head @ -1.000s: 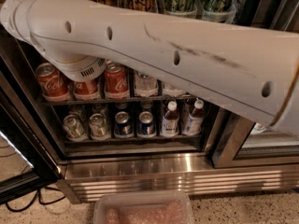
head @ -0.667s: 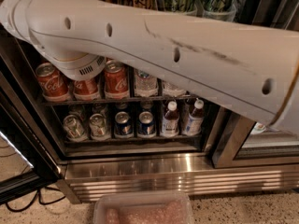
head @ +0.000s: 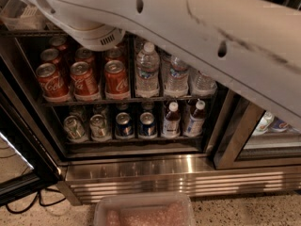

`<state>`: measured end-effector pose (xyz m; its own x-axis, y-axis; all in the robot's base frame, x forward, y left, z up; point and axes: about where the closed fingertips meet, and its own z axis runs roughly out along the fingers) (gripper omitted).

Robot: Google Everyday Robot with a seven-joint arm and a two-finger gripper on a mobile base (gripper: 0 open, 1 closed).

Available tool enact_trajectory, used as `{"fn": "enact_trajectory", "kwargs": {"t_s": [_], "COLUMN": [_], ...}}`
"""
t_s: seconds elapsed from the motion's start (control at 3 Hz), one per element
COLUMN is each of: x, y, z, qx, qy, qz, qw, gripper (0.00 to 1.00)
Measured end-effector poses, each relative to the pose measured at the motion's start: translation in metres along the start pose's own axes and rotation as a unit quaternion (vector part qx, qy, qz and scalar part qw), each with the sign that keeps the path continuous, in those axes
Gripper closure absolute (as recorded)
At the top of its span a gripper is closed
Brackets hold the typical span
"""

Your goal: Pick redbull can from top shelf of fridge

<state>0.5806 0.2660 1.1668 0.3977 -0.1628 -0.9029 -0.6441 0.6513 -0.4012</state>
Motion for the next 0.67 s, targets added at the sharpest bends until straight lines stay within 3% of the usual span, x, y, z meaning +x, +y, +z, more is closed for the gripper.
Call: {"fn": "enact_trajectory", "kwargs": {"t_s": [0.33, 0.67], "x": [-0.0189, -0.0221], "y": [-0.0112, -0.0135], "z": [-0.0102, -0.0139], "qx": [-0.001, 0.002], "qy": [-0.019, -0.021], "qz": [0.010, 0.008], "qw": [0.9998, 0.9997], "gripper": [1.00, 1.00]}}
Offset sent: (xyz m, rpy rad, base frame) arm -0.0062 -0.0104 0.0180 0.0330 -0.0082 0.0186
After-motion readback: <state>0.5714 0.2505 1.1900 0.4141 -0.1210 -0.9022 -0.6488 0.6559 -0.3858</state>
